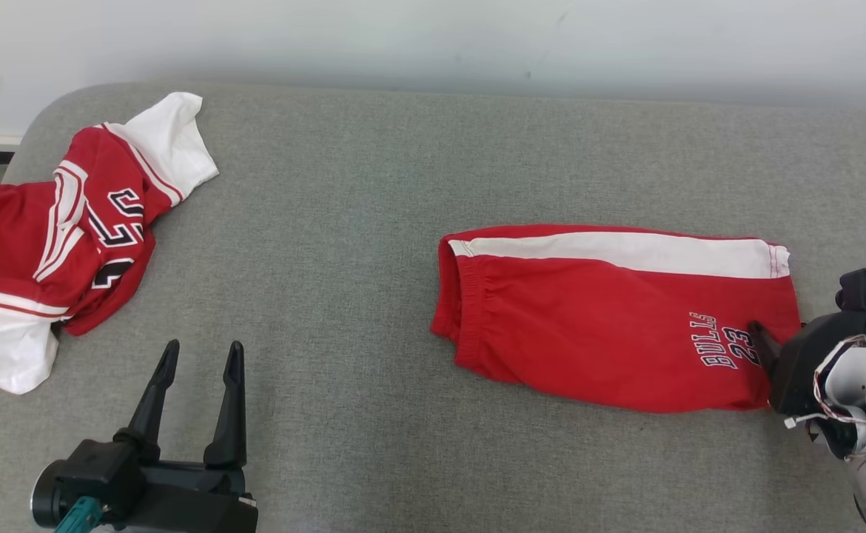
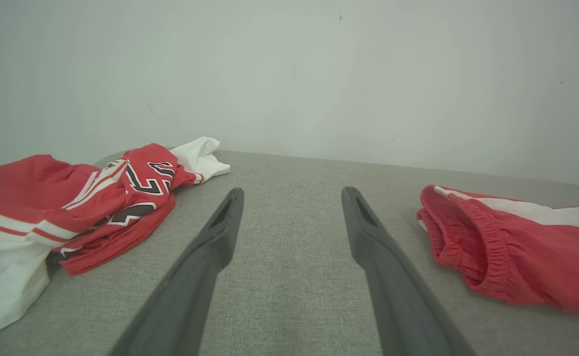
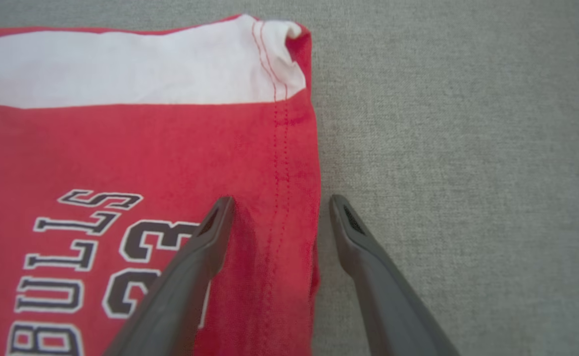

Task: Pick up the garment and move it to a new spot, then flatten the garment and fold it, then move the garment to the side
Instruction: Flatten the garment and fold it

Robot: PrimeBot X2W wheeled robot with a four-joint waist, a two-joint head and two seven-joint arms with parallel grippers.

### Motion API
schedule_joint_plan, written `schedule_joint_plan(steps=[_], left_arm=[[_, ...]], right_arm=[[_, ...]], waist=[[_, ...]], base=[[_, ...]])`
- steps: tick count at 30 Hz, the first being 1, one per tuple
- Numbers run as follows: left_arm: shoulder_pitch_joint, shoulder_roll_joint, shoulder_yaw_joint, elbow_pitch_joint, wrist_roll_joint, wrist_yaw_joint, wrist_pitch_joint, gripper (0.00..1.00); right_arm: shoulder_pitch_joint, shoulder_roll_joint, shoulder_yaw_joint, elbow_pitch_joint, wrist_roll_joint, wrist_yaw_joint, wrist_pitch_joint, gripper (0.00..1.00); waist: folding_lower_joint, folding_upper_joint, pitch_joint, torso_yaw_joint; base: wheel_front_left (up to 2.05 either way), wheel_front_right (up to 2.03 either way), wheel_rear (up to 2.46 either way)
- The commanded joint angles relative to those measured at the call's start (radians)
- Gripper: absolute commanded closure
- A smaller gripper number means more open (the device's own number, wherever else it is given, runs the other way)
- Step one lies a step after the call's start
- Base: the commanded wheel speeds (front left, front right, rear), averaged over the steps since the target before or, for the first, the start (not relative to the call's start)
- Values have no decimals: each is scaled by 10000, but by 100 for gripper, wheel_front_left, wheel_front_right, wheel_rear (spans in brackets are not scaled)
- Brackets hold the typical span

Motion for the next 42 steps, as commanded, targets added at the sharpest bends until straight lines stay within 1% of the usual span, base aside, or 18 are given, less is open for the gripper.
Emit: schedule_joint_plan(steps=[1,3,4,5,6,9,12,20,25,30,36,37,42], left_arm=[[-113,60,-2,20,-53,13,-32,0],[-164,78,-28,43,-78,13,-32,0],[-184,89,-33,49,-88,13,-32,0],[-190,98,-41,57,-89,13,-32,0],[-190,105,-48,75,-86,12,-32,0],[-157,95,-49,122,-59,12,-32,0],[-96,53,-85,186,-33,12,-32,0],[86,-51,-83,230,15,12,-32,0],[265,-98,-34,201,55,12,-32,0],[408,-134,31,201,89,12,-32,0],[451,-170,76,152,122,12,-32,0],[451,-170,76,152,122,12,-32,0],[306,-228,-17,163,114,12,-32,0]], right_arm=[[-5,112,0,150,-64,-27,126,0],[-59,289,-47,340,42,-24,360,0],[-103,336,-46,400,67,-24,444,4],[-155,352,10,464,48,-23,547,55],[-199,365,55,523,68,-20,657,100],[-332,310,168,744,5,-15,1052,100],[-523,25,310,842,-196,-23,1276,100],[-585,-1020,493,830,-402,-27,1334,100],[-517,-1272,435,530,-214,-27,1329,100],[-460,-1008,460,-284,261,-27,1483,100],[-313,-529,593,-1726,1059,-27,1828,100],[-313,-529,593,-1726,1059,-27,1828,100],[-122,95,610,-2713,1552,-26,2173,100]], waist=[[0,0,63,60],[0,0,93,88],[0,0,96,98],[0,0,95,107],[0,0,86,110],[0,0,-5,74],[0,0,-147,39],[0,0,-491,-87],[0,0,-619,-264],[0,0,-779,-513],[0,0,-862,-729],[0,0,-862,-729],[0,0,-832,-690]], base=[[0,0,0],[0,0,0],[0,0,0],[0,0,0],[0,0,0],[0,0,0],[0,0,0],[0,0,0],[0,0,0],[0,0,0],[0,0,0],[0,0,0],[0,0,0]])
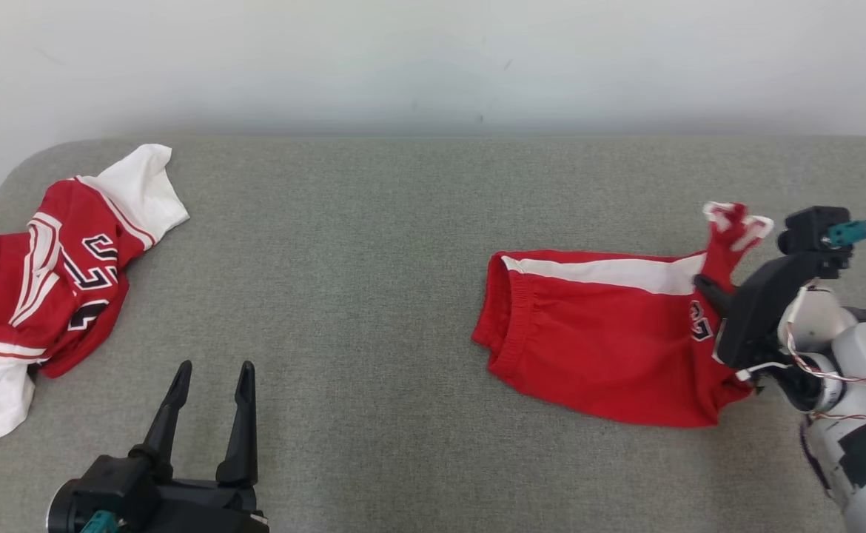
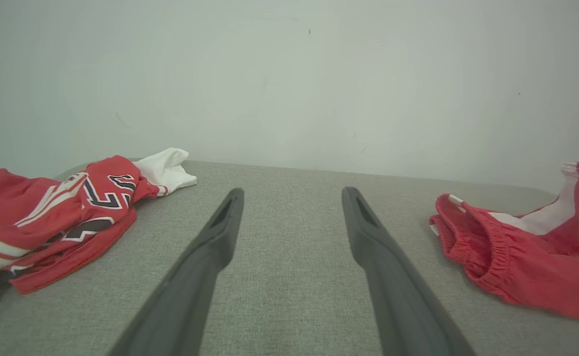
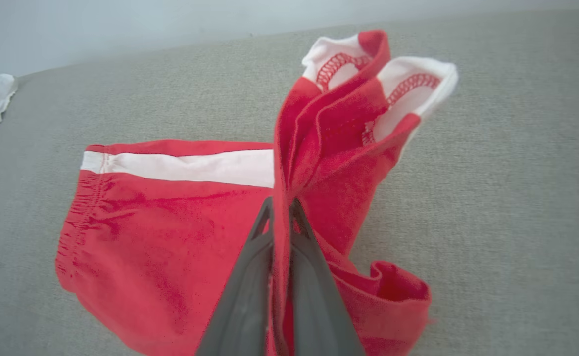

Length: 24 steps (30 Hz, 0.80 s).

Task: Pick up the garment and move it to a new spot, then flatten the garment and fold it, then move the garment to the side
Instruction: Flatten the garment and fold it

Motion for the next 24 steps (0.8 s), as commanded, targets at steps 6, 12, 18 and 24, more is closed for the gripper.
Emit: schedule_joint_plan(steps=[6,12,18,24], left_arm=[[-213,-59,-196,43,-71,12,-32,0],[-400,-145,-417,115,-124,12,-32,0],[-543,-201,-558,169,-195,12,-32,0],[-631,-195,-583,236,-247,12,-32,0]], right_arm=[[53,892,53,-514,237,-24,313,100],[-191,1640,223,-399,60,-24,450,100],[-375,2182,396,57,-214,-24,323,100],[-458,2548,455,713,-309,-24,-9,67]], waist=[[0,-1,100,317],[0,-1,240,720],[0,-1,407,1011],[0,-1,476,1099]], base=[[0,0,0],[0,0,0],[0,0,0],[0,0,0]])
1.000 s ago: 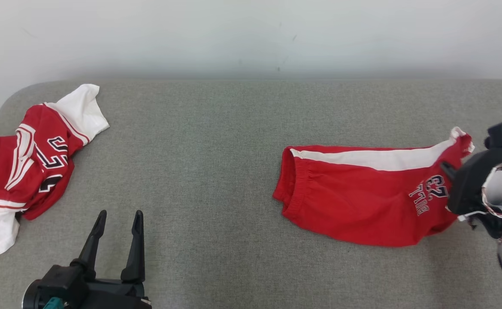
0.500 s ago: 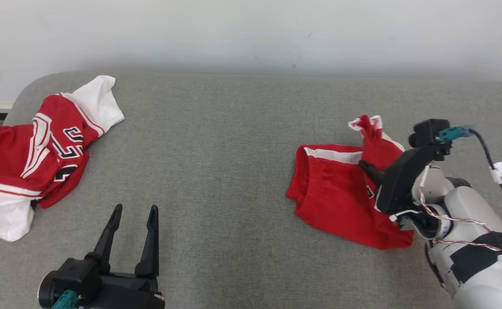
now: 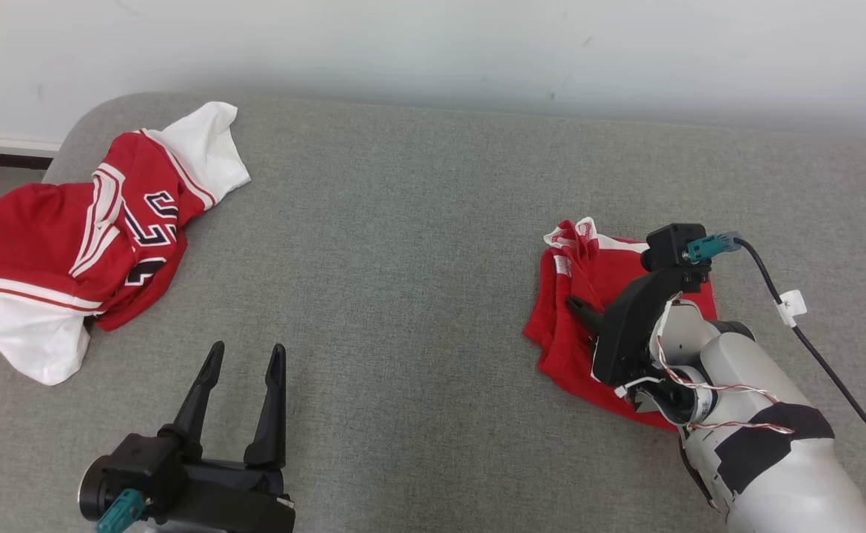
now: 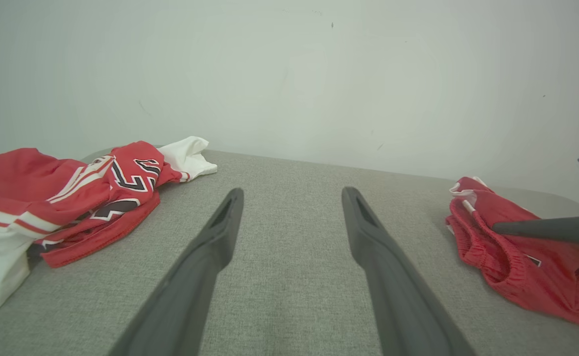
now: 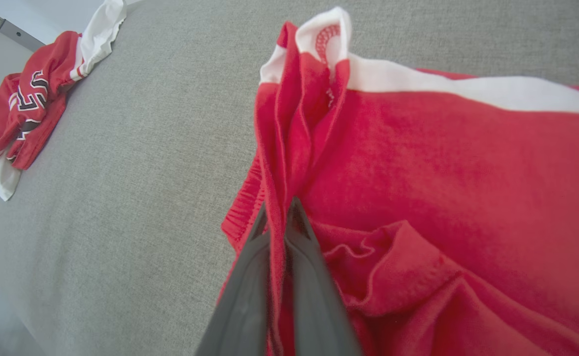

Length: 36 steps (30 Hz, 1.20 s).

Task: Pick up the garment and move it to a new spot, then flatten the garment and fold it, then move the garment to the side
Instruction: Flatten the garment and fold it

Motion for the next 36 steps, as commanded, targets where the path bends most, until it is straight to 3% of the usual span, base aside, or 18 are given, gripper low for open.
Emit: schedule_joint_plan(steps=[1,2,8,12,17,23,28,29,30,36], left_arm=[[-87,8,16,38,-91,12,-32,0],[-77,16,26,50,-91,12,-32,0],[90,29,124,84,-26,12,-32,0],[362,56,248,6,69,12,-32,0],[555,136,474,-81,126,12,-32,0],[734,233,754,-241,191,12,-32,0],[702,328,801,-337,224,12,-32,0],[658,343,792,-361,223,12,-32,0],[609,356,782,-372,222,12,-32,0],[370,444,626,-407,172,12,-32,0]], right_arm=[[-53,38,60,94,-70,-24,-179,50],[-54,14,119,123,-117,-24,-295,0],[182,-714,342,-459,-290,-24,-1848,0],[747,-1574,89,-1045,-463,-24,-3605,0],[1425,-2023,-272,-1336,-556,-24,-4814,0],[2455,-2087,-838,-1570,-733,-24,-6100,0],[2708,-2041,-976,-1479,-1226,-24,-6464,0],[2652,-2005,-985,-1421,-1291,-24,-6465,54],[2563,-1974,-992,-1354,-1349,-24,-6467,100],[1733,-1772,-578,-470,-1975,-24,-6346,100]], waist=[[-1,-1,-18,0],[-1,-1,-39,-11],[-1,-1,-275,-167],[-1,-1,-506,-415],[-1,-1,-619,-646],[-1,-1,-605,-920],[-1,-1,-435,-1002],[-1,-1,-388,-993],[-1,-1,-345,-973],[-1,-1,-66,-720]], base=[[0,0,0],[0,0,0],[0,0,0],[0,0,0],[0,0,0],[0,0,0],[0,0,0],[0,0,0],[0,0,0],[0,0,0]])
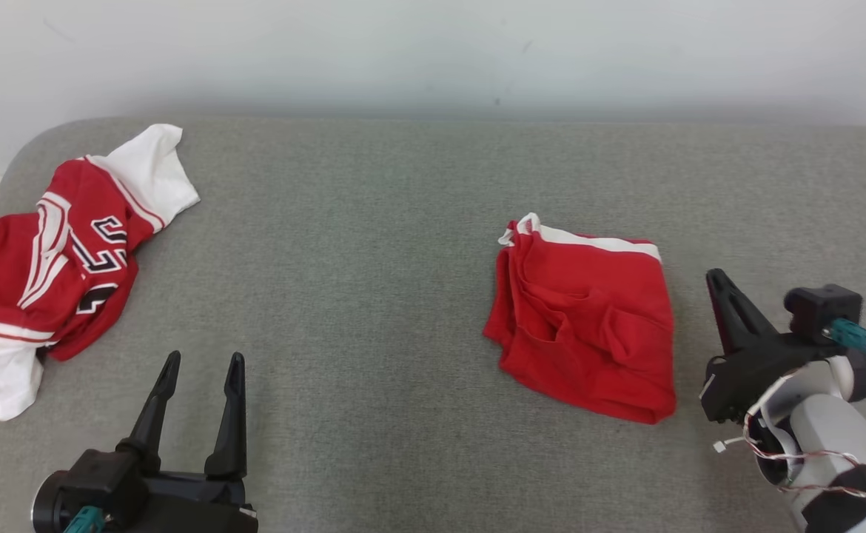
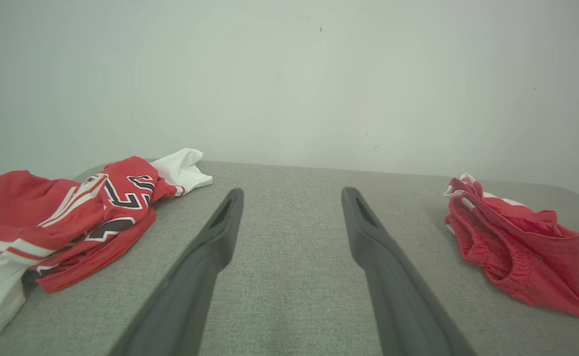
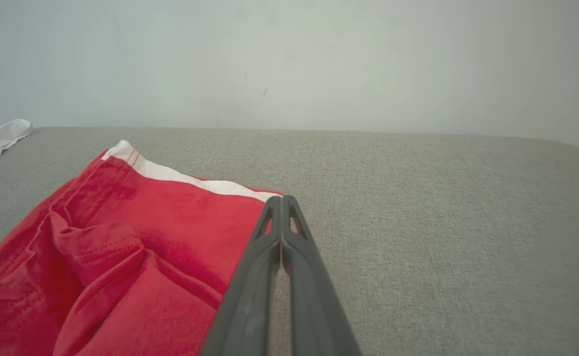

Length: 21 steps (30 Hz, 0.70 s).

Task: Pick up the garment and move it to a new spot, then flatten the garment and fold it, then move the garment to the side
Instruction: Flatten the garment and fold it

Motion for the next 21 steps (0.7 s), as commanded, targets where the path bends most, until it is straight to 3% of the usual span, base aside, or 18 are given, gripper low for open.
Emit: schedule_joint_plan(steps=[1,10,21], left_arm=[[-93,58,0,-10,11,12,-32,0],[-350,15,-173,103,-102,12,-32,0],[-383,-31,-148,141,-120,12,-32,0]], right_arm=[[-161,64,65,176,-96,-24,17,100],[-1053,451,1103,2165,-346,-24,-146,100],[-783,1169,2485,2184,464,-24,-796,100]], waist=[[0,0,113,154],[0,0,288,747],[0,0,238,1024]], base=[[0,0,0],[0,0,0],[0,0,0]])
